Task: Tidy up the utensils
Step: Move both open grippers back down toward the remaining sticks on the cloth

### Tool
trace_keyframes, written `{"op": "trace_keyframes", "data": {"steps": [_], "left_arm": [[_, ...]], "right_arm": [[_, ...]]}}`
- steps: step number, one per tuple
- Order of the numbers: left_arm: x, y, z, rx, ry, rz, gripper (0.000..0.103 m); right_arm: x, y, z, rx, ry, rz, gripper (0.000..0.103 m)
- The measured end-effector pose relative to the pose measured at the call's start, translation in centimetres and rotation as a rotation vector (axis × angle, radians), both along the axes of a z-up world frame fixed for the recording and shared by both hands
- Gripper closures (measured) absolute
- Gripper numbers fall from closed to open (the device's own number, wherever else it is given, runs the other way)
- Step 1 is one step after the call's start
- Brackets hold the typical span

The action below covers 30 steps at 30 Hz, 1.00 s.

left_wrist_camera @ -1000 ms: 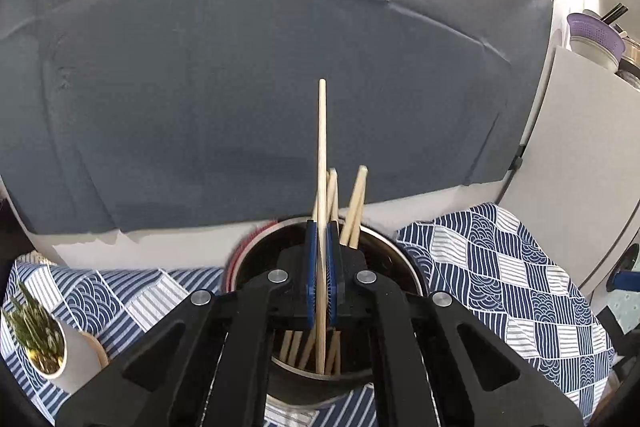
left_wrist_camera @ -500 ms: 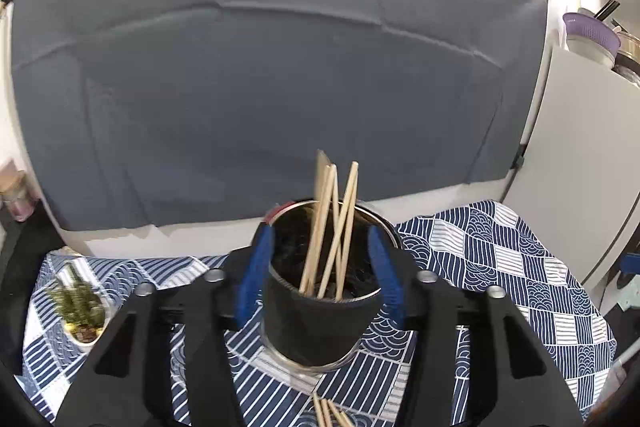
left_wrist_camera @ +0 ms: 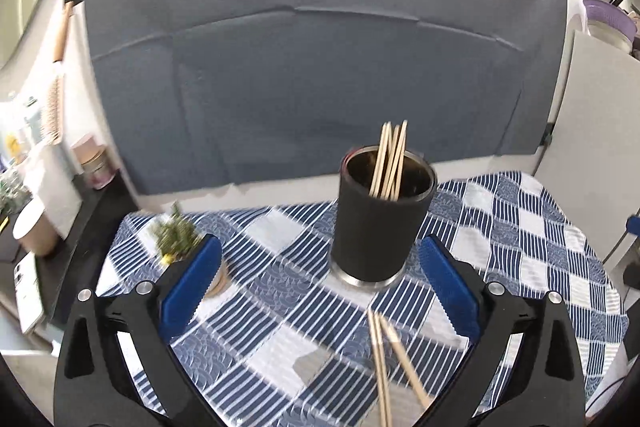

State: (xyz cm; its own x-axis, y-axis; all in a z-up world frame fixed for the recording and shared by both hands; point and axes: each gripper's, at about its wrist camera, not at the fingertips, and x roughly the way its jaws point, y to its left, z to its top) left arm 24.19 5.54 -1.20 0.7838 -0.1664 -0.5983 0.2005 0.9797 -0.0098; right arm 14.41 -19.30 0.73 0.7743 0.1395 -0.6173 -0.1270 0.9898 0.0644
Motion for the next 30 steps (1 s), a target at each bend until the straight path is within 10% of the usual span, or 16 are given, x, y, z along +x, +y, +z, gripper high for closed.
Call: {"op": "trace_keyframes", "data": {"steps": [13, 30], "left_arm": [[-6.0, 3.9, -4.2, -0.019, 0.174, 0.101, 0.006], [-2.0, 0.2, -11.9, 0.135, 0.367, 0.004, 0.006]], "right_arm": [[-1.4, 2.1, -2.6, 0.023, 0.048, 0.071, 0.011], [4.1, 4.5, -11.8, -0.052, 0.279, 0.115, 0.011]]}}
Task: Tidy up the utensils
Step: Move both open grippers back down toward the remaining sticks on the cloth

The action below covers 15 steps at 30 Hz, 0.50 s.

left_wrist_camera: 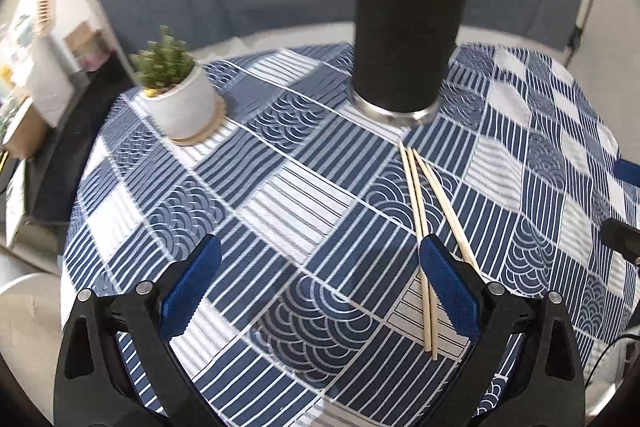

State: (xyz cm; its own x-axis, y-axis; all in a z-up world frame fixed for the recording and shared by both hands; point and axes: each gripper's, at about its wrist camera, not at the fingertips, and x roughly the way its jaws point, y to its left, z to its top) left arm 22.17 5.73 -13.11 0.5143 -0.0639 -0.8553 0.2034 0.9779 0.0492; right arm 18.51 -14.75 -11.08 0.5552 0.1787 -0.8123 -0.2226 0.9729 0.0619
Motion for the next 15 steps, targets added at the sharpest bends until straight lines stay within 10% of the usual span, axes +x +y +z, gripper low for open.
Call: {"op": "trace_keyframes", "data": {"steps": [15], "left_arm": [[5.2, 0.0, -4.7, 0.027, 0.165, -0.113, 0.006]], "right_arm": [[5.8, 4.0, -6.5, -0.075, 0.175, 0.053, 0.011]]}}
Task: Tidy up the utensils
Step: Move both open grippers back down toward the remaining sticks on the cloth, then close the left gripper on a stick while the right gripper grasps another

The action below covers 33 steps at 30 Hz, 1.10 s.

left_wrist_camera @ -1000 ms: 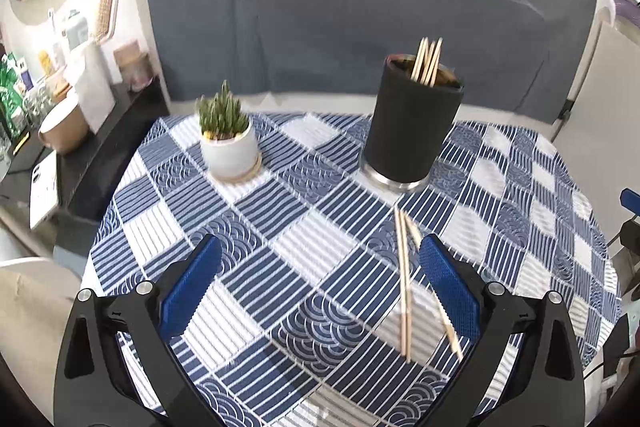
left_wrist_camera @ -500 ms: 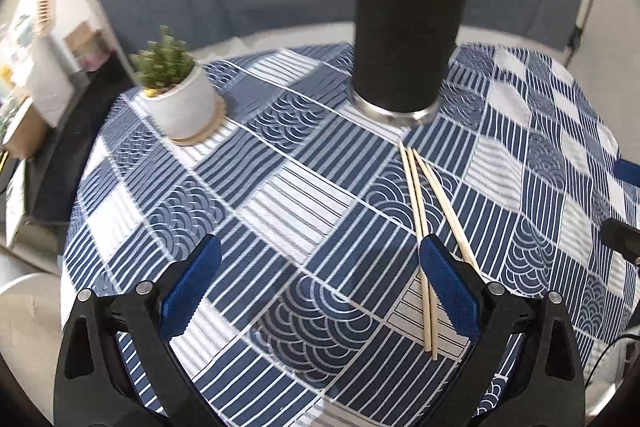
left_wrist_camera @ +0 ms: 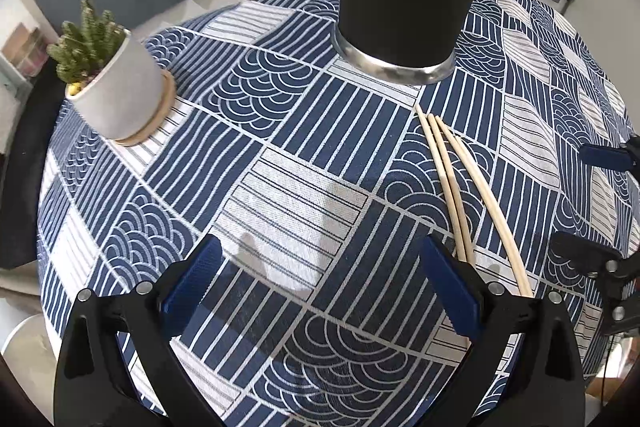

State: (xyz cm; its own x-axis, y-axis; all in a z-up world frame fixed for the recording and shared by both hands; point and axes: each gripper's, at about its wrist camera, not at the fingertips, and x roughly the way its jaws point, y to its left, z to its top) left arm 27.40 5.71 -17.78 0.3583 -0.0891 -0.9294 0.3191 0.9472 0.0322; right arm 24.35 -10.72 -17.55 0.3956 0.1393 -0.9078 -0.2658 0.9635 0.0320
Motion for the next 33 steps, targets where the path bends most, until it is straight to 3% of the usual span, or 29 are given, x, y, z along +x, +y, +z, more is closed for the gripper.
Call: {"op": "trace_keyframes", "data": {"steps": [21, 33], "left_arm": [[2.9, -3.9, -1.9, -0.048, 0.070, -0.093, 0.006], [2.0, -4.6, -2.0, -0.018, 0.104, -0.091, 0.006]], "right_arm": [[1.3, 1.7, -2.4, -0.076, 0.090, -0.049, 0.009], [0.8, 0.1, -2.7, -0.067, 0.097, -0.089, 0.008]]}}
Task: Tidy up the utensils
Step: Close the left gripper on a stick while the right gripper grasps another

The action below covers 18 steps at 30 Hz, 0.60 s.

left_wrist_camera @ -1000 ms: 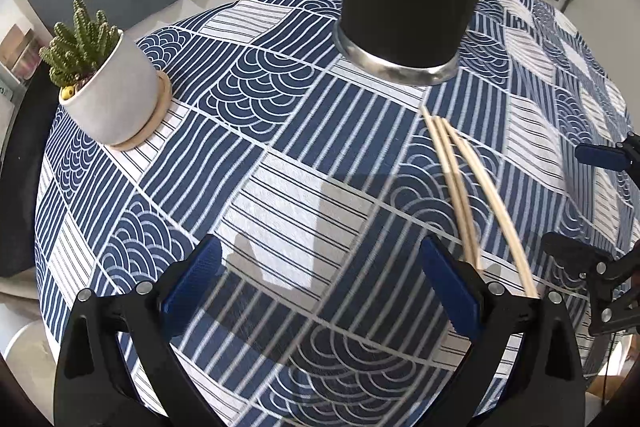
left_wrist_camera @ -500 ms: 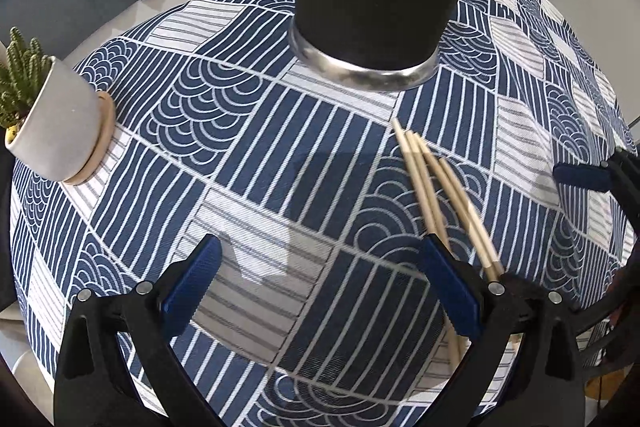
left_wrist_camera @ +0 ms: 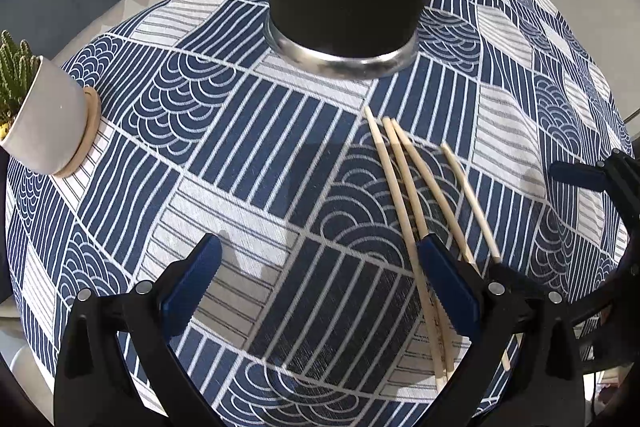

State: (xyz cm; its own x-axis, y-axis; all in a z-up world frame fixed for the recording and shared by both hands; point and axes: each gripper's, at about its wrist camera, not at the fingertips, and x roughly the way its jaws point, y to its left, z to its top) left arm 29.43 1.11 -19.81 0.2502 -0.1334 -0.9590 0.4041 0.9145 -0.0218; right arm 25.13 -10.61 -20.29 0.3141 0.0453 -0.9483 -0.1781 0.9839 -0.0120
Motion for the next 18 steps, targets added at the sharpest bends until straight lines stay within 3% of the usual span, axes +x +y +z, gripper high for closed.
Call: {"op": "trace_keyframes", "data": {"steps": [2, 7, 12, 14, 16, 17, 18], "left_arm": [[-0.5, 0.4, -0.1, 0.039, 0.010, 0.008, 0.005], [-0.5, 0.8, -0.1, 0.052, 0.044, 0.079, 0.005], [-0.7, 1.1, -0.1, 0.034, -0.004, 0.150, 0.004], [-0.9, 1.1, 0.0, 0.035, -0.010, 0.161, 0.005], [-1.1, 1.5, 0.2, 0.034, -0.010, 0.173, 0.014], [-1.3, 1.7, 0.5, 0.033, -0.016, 0.179, 0.020], [-1.9, 2.9, 0.9, 0.029, -0.021, 0.185, 0.034]], "right_arm": [[-0.1, -0.4, 0.0, -0.014, 0.000, 0.000, 0.008], [0.3, -1.5, -0.3, 0.024, 0.070, -0.063, 0.007], [1.1, -1.4, -0.3, 0.010, 0.099, -0.069, 0.010], [0.8, -1.3, 0.5, 0.013, 0.085, -0.043, 0.036], [0.6, -1.5, 1.1, 0.017, 0.098, -0.035, 0.084], [0.5, -1.9, 1.1, 0.018, 0.103, -0.040, 0.091], [0.5, -2.5, 1.1, 0.034, 0.106, -0.046, 0.093]]}}
